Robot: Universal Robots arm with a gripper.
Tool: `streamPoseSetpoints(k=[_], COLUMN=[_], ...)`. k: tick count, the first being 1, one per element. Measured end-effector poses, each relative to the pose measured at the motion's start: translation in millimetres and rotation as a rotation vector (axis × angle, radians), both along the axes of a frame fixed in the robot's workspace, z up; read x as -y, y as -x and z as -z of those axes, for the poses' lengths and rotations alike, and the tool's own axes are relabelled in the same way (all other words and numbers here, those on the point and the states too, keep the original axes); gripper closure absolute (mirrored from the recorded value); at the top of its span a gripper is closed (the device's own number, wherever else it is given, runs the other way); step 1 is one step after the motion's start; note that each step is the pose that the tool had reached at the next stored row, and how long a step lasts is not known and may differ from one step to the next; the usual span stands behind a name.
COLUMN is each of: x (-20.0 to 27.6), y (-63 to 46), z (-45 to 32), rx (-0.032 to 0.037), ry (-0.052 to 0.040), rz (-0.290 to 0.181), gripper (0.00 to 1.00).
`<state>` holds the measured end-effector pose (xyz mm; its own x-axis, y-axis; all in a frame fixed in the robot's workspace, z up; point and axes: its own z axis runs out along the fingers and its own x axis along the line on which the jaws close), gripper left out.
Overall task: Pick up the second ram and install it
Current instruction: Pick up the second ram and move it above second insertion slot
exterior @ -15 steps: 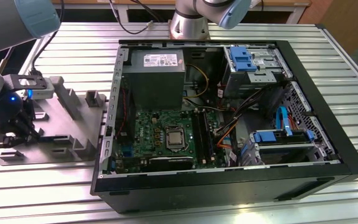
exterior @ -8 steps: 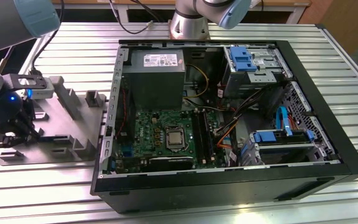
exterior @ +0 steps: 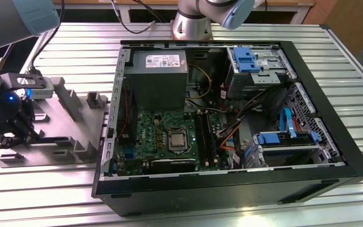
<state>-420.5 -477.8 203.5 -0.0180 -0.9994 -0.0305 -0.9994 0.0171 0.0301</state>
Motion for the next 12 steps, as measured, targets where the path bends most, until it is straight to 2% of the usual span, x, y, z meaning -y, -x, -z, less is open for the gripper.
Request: streamPoseSetpoints(k=[8, 12], x=[0.0, 0.0], y=[0.0, 0.0], z=[-0.2, -4.2], rx=[0.0000, -0.0001], ry=[-0.0001, 0.0000], rz=[0.000, 0.000], gripper=[0.88, 0.88])
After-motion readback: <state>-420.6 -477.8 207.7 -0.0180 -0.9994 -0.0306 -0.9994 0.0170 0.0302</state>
